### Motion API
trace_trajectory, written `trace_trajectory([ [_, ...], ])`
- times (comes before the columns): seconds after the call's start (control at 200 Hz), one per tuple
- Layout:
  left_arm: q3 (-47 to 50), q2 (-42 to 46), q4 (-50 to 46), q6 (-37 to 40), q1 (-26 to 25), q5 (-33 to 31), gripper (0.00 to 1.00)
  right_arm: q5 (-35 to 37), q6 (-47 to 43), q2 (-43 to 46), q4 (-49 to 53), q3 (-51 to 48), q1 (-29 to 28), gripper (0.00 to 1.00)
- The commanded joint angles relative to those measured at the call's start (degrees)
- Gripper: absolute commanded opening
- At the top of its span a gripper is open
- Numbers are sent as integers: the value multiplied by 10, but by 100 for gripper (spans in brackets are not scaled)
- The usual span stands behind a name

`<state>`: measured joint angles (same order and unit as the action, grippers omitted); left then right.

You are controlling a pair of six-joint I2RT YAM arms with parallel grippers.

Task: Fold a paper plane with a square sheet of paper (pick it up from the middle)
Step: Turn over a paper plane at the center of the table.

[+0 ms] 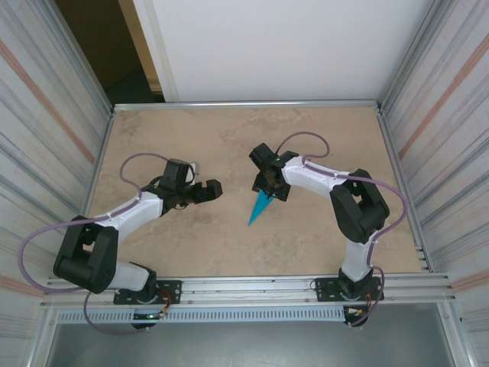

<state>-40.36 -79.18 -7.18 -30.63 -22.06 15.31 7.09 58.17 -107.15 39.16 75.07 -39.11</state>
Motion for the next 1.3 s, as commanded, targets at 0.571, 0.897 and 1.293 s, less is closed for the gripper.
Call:
trace_trajectory([
  [0.571,0,1,13,0,6,8,99,28,106,40,19,-45,0,28],
  [0.897,2,7,16,-11,21,22,99,32,102,68,-5,-67,4,0],
  [1.293,48,54,50,-62,93,59,99,-131,-145,110,-160,-28,-11,0],
])
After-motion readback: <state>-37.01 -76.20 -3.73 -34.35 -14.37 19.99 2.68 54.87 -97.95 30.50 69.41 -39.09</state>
